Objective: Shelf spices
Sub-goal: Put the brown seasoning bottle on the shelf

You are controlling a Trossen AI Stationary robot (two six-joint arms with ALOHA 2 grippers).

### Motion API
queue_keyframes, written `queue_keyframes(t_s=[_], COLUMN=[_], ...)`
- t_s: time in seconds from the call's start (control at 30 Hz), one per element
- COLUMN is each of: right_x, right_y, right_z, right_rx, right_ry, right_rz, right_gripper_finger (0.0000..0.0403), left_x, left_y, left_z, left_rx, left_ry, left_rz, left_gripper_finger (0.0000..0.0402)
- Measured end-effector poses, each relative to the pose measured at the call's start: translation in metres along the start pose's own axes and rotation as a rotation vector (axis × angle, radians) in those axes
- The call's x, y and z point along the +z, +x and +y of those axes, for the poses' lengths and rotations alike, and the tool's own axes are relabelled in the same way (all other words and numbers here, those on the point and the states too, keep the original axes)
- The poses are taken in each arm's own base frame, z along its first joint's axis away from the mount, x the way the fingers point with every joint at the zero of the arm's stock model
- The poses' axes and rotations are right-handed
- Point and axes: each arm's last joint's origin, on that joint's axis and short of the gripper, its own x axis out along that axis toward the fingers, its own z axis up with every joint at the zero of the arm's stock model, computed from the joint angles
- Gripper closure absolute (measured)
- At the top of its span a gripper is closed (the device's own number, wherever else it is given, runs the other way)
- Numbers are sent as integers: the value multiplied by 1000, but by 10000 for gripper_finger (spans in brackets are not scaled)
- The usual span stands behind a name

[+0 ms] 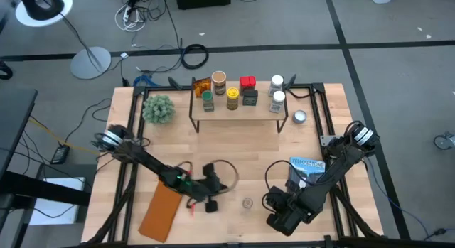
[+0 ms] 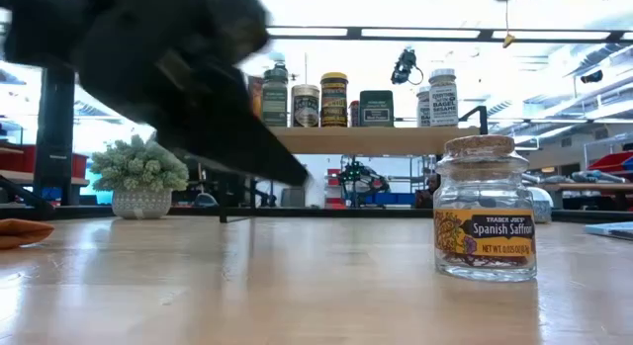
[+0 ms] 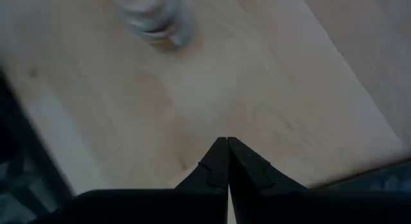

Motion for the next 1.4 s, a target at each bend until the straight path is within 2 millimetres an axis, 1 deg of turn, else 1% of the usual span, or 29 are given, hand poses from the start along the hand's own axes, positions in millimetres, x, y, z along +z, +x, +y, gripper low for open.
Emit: queue_keyframes(t_s=[0.07, 0.17, 0.27, 0.33, 0.43, 0.6, 0.77, 0.87, 1.07, 1.2, 1.4], right_x=[4, 11, 23, 33, 51, 76, 96, 104, 113, 116, 116], right_y=[-8, -14, -22, -27, -33, -34, -29, -28, -27, -29, -29], right_z=[4, 11, 13, 13, 13, 10, 7, 8, 11, 15, 16], right_rx=[8, 50, 48, 35, 40, 48, 82, 118, 162, 199, 203], right_ry=[-41, -115, -159, -161, -166, -193, -154, -139, -223, -280, -369], right_rz=[-2, -12, -11, -10, -24, -37, -50, -79, -122, -158, -176], right_gripper_finger=[403, 403, 403, 403, 403, 403, 396, 386, 361, 324, 243], left_x=[-5, -18, -27, -32, -36, -35, -34, -34, -34, -34, -34], left_y=[-16, -39, -62, -73, -80, -80, -80, -80, -80, -80, -80], left_z=[9, 26, 41, 47, 50, 50, 50, 50, 50, 50, 50], left_rx=[-3, -41, -127, -193, -241, -233, -222, -222, -222, -222, -223], left_ry=[-18, -65, -135, -148, -118, -73, -66, -67, -67, -69, -71], left_rz=[-47, -136, -258, -313, -374, -385, -391, -391, -392, -391, -391], left_gripper_finger=[401, 401, 401, 401, 401, 401, 401, 401, 401, 401, 401])
